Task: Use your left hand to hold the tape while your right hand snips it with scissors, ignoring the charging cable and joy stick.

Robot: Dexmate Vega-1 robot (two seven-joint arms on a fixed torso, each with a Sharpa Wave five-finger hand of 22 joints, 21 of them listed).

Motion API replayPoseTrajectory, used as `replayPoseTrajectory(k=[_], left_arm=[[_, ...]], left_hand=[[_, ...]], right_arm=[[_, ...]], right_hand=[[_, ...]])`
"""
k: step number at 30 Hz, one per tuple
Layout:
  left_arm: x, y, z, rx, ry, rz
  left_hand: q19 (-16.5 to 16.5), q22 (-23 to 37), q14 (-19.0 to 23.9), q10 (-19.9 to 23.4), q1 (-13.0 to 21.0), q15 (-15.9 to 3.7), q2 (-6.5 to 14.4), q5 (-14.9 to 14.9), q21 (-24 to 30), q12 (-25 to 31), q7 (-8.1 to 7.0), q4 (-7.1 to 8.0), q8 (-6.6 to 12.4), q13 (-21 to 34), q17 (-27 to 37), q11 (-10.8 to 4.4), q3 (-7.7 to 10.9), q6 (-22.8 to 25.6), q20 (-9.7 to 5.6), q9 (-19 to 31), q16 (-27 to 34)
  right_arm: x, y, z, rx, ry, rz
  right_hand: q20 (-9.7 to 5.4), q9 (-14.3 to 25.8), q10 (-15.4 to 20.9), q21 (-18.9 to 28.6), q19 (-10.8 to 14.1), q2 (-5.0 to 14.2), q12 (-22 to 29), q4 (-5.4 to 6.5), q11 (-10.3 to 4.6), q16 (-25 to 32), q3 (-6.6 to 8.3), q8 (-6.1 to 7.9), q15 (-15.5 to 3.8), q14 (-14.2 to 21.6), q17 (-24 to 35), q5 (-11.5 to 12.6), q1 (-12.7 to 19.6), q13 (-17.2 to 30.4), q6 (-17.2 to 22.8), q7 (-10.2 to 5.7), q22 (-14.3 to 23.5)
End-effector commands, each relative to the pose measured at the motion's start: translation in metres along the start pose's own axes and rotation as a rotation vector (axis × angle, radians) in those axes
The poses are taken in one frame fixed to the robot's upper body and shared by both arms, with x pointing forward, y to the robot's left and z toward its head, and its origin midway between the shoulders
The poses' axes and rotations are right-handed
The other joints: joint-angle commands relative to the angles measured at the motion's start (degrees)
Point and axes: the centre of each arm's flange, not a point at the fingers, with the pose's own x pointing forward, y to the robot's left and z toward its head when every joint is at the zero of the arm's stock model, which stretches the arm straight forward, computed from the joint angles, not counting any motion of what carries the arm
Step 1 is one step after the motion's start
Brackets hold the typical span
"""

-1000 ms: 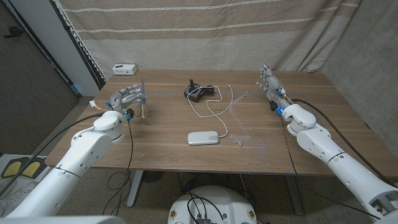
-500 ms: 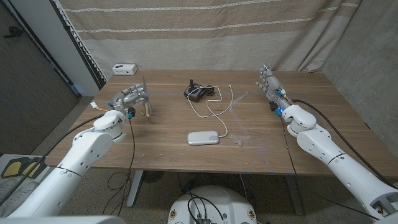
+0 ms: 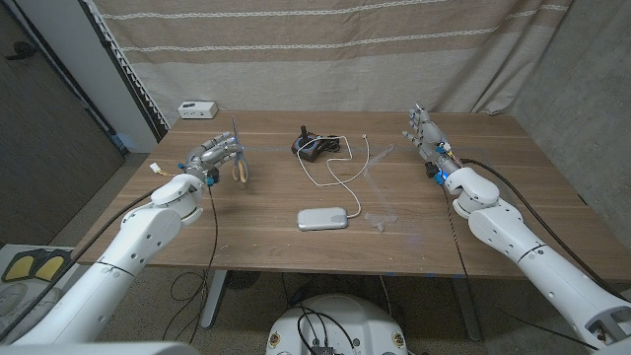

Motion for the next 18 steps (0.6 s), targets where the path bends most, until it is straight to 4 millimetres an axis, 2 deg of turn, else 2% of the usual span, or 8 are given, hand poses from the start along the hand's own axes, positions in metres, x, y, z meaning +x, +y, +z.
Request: replayPoseTrajectory(k=[1, 18], left_arm=[[0.014, -0.017, -0.005, -0.070, 0.024, -0.077], [0.026, -0.037, -0.018, -0.184, 0.079, -0.198]], left_hand=[[-0.4, 0.1, 2.2, 0.8, 4.9, -1.98, 5.5, 0.4, 0.4, -0.1, -0.04, 0.43, 0.46, 0.0, 0.1, 0.06, 0.63, 1.4, -7.26, -0.1, 0.5], [-0.6, 0.0, 2.1, 1.0, 4.8, -2.02, 5.5, 0.5, 0.5, 0.0, -0.13, 0.50, 0.38, 0.0, 0.2, -0.04, 0.68, 2.1, -7.20, -0.5, 0.5]], right_arm=[[0.002, -0.001, 0.001, 0.011, -0.022, -0.007], [0.002, -0.003, 0.004, 0.009, -0.038, -0.014]], right_hand=[[-0.30, 0.2, 0.0, -0.1, 0.0, 0.04, -0.1, -0.16, 0.07, 0.2, 0.05, 0.09, -0.13, -2.0, 0.1, -0.1, 0.6, 0.3, -0.1, 0.15, 0.0], [-0.36, 0.2, 0.0, -0.2, 0.0, 0.13, -0.1, -0.24, 0.19, 0.2, 0.15, 0.10, -0.09, -2.0, 0.1, -0.2, 0.8, 0.3, -0.1, 0.20, 0.0]])
